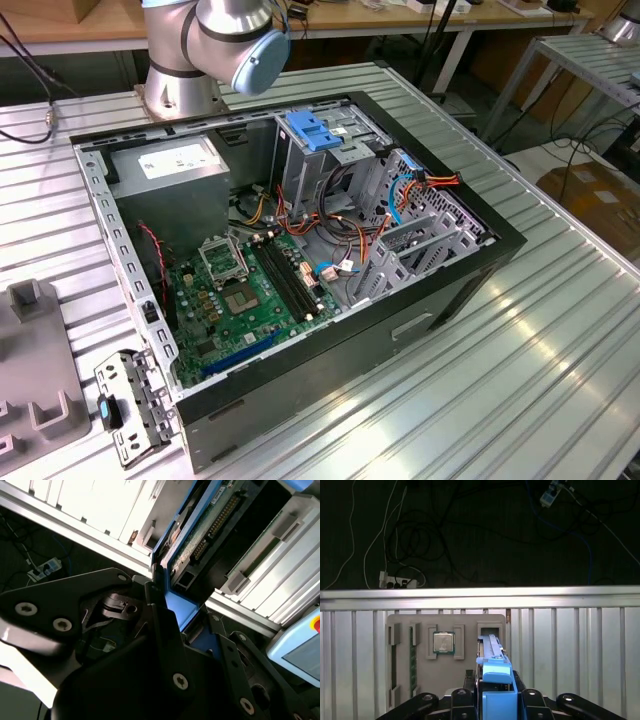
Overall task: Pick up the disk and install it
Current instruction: 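Pick up the disk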
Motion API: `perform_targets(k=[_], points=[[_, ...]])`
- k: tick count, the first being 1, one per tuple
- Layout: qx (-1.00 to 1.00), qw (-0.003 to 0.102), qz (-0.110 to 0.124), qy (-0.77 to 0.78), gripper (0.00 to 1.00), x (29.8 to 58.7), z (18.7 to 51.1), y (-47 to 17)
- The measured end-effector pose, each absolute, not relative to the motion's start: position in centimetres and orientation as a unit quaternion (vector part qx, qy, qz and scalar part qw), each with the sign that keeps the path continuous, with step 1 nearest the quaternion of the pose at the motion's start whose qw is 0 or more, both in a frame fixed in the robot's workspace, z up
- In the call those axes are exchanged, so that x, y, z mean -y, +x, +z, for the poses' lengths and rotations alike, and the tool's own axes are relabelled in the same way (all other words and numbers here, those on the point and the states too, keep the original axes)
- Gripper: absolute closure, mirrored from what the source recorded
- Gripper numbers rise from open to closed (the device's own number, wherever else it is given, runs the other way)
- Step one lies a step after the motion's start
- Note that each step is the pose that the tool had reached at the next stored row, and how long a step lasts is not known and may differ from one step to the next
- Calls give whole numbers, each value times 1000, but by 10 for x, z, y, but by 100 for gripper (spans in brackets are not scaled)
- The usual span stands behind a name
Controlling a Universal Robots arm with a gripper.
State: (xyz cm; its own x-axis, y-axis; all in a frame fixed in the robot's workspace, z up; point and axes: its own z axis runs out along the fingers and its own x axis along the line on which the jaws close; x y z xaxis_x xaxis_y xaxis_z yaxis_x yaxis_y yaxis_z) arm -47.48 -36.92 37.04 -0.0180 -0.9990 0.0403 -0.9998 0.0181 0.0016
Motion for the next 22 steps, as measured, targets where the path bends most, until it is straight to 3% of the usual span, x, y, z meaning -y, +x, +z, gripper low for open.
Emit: perform_targets(k=[22], points=[[713, 15, 13, 701, 63, 369, 383, -475]])
